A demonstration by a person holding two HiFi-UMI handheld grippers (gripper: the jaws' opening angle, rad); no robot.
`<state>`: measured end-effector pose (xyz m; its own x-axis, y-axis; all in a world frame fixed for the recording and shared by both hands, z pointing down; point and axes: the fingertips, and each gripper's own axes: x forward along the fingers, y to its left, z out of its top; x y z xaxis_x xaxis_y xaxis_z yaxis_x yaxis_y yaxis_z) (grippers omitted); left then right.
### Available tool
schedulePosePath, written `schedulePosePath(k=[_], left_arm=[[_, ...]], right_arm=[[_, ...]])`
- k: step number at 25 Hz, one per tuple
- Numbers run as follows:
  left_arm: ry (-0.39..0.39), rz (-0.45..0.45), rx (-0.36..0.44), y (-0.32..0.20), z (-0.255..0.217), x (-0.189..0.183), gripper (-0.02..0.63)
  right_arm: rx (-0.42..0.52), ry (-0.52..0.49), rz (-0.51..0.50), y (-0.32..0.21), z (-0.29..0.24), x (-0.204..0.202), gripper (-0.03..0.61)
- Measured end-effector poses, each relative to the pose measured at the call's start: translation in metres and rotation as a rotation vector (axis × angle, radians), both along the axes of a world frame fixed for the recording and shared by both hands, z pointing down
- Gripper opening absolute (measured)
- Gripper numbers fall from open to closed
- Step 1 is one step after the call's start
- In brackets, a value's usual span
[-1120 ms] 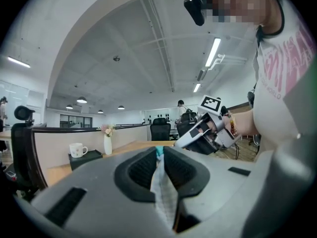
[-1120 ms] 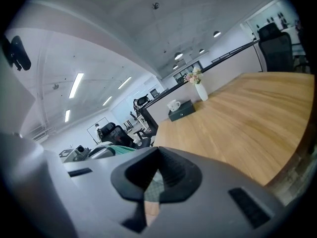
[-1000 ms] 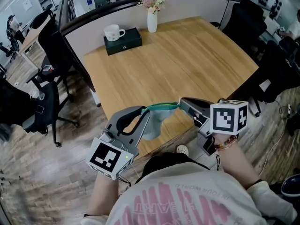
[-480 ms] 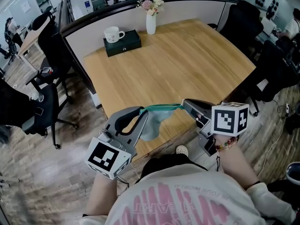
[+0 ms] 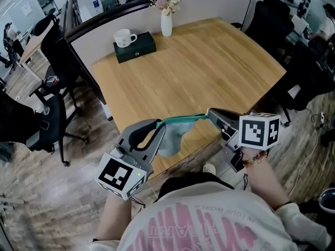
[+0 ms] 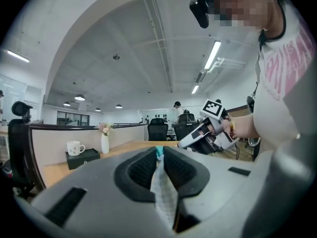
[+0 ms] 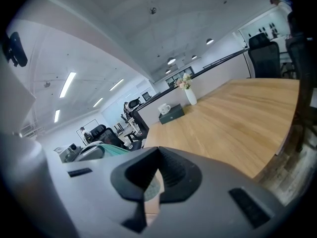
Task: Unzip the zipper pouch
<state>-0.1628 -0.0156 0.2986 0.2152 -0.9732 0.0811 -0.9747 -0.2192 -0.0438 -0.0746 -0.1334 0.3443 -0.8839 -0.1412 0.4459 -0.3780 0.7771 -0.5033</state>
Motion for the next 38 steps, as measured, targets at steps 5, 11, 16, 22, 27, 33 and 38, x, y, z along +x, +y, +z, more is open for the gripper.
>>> schedulePosePath(k=[5,11,16,22,27,33,38], left_arm=[[0.003,-0.026,-0.011,-0.009,-0.002,0.003,0.048],[0.158,-0.124,0.006,-0.032,-0.002,0.012,0.046],[0.3,-0.193,0.031,-0.054,-0.001,0.031,0.046],[0.375,-0.284,0.086,-0.066,-0.012,0.046,0.046],[0.377,-0.434,0.103,-0.068,-0.009,0.05,0.047],[0.4,-0.64,0.102,-0.068,0.001,0.052,0.048],[0.416,-0.74,0.108,-0.069,0.005,0.059,0.048]], right_arm=[[-0.055,-0.039,0.001,-0.018,0.001,0.006,-0.002],[-0.09,-0.047,-0.062,-0.044,0.004,0.009,0.003],[-0.099,-0.064,-0.101,-0.072,0.009,0.018,0.006],[-0.173,-0.186,-0.091,-0.106,0.006,0.036,0.04],[-0.128,-0.226,-0.066,-0.137,-0.001,0.05,0.035],[-0.039,-0.243,-0.059,-0.161,-0.014,0.065,-0.005],[0.002,-0.27,-0.044,-0.174,-0.018,0.077,-0.005]])
